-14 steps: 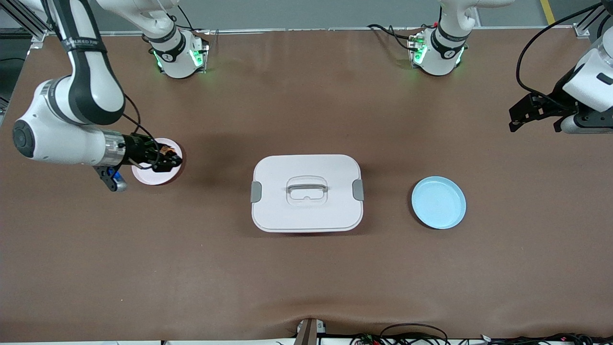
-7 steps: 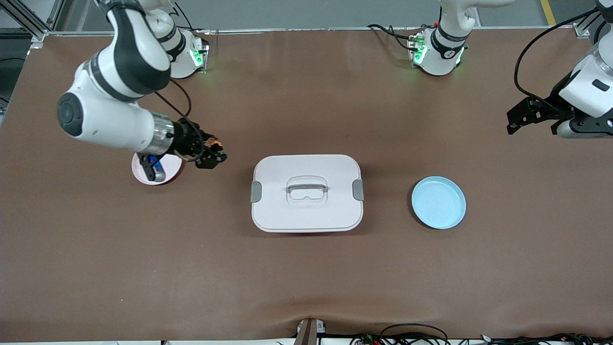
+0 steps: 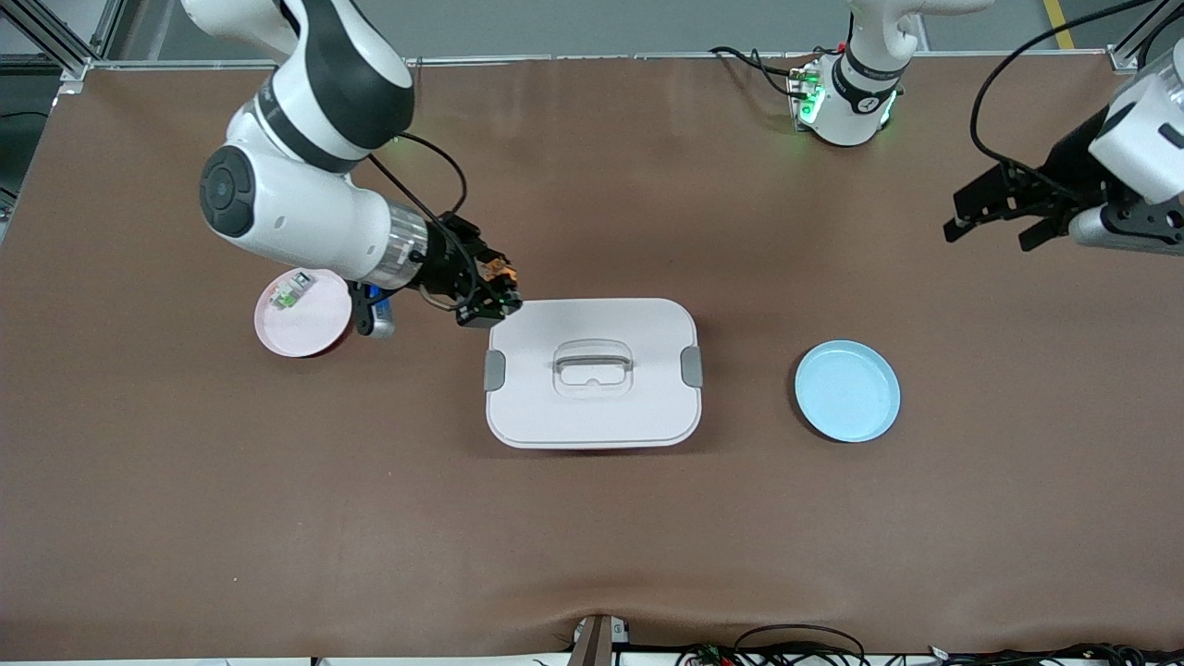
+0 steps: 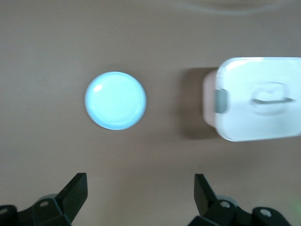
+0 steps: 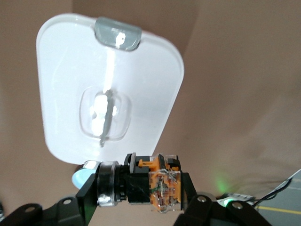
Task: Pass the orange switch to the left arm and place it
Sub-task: 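Carry the switch over the box while the left gripper approaches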
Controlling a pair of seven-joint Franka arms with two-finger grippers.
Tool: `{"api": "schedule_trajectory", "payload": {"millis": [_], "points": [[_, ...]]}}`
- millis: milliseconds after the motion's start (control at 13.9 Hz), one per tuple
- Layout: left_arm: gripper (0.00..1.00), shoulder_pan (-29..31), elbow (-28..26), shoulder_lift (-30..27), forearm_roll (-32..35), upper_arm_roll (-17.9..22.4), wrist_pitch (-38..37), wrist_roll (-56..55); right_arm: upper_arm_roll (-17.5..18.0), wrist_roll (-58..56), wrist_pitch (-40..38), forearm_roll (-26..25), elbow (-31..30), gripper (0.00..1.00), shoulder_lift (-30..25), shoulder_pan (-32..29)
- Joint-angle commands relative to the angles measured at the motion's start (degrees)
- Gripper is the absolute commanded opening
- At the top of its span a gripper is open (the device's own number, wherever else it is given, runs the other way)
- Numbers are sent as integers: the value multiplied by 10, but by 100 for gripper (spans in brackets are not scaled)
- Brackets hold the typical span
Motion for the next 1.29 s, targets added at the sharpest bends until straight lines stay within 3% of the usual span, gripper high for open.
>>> {"api": "schedule_trajectory", "payload": {"millis": [0, 288, 647, 935, 1222], "points": [[100, -2, 13, 1, -70, -7, -27, 1, -6, 76, 21, 10, 88, 0, 57, 28], [100, -5, 16, 16, -90, -56, -19, -42, -6, 146, 57, 10, 146, 0, 100, 59], [100, -5, 9, 46, -109, -120, 51, -51, -6, 204, 107, 10, 153, 0, 107, 93], [99, -6, 8, 90, -147, -152, 134, -64, -4, 239, 124, 11, 170, 0, 107, 107], [90, -7, 9, 124, -182, -166, 201, -73, -4, 256, 126, 11, 190, 0, 117, 123]]}}
